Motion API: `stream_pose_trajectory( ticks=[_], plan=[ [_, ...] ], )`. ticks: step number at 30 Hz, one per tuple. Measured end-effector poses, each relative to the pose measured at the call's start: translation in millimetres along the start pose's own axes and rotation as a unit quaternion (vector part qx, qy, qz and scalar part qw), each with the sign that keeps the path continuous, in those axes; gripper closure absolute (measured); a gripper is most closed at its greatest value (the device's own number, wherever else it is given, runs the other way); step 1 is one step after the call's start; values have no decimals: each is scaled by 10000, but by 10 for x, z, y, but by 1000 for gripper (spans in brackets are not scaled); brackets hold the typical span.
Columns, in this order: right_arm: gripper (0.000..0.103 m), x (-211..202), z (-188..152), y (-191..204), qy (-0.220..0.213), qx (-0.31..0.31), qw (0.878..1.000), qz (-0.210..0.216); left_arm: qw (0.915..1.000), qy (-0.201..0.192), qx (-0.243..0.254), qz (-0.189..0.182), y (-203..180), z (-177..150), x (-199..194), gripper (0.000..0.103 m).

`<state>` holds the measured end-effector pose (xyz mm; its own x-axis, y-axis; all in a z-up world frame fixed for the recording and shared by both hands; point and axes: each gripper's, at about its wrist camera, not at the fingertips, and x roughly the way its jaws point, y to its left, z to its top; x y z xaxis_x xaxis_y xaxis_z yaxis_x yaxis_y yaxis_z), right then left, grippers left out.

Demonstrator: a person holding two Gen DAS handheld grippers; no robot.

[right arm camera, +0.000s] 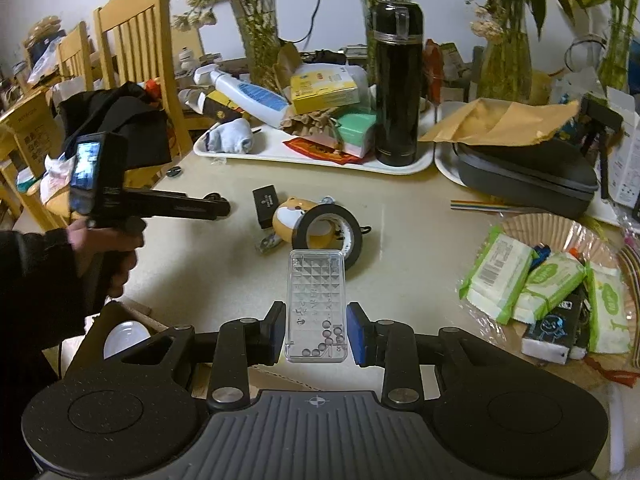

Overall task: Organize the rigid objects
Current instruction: 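Grasp the small black knob with the left tool while the right tool lifts the clear case, then carry the black knob with the left tool while the right tool carries the clear case to the box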

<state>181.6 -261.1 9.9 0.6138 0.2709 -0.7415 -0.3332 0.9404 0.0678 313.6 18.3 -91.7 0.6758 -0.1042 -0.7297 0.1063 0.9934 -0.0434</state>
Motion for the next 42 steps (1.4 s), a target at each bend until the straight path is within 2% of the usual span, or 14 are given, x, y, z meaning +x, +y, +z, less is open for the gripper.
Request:
stream_pose_trajectory(
  ticks=[5, 6, 12, 34, 42],
  plan=[
    [68, 11, -7, 20, 27, -73, 10000, 12, 9999, -19, 91, 68, 1, -9, 64, 47],
    [68, 13, -6, 19, 33, -64, 10000, 24, 9999, -35, 114, 100, 1, -6, 59, 60],
    [68, 9, -16, 27, 49, -63, 10000, 15, 9999, -79, 91, 112, 35, 27, -56, 60],
    [68, -25, -77, 123, -24, -217, 9998, -15, 9978, -210, 213, -584, -216, -27, -1074, 60],
    [68, -79, -108, 116, -50, -79, 9999, 115, 9965, -285, 291, -731, -331, -74, -1421, 60]
  ],
)
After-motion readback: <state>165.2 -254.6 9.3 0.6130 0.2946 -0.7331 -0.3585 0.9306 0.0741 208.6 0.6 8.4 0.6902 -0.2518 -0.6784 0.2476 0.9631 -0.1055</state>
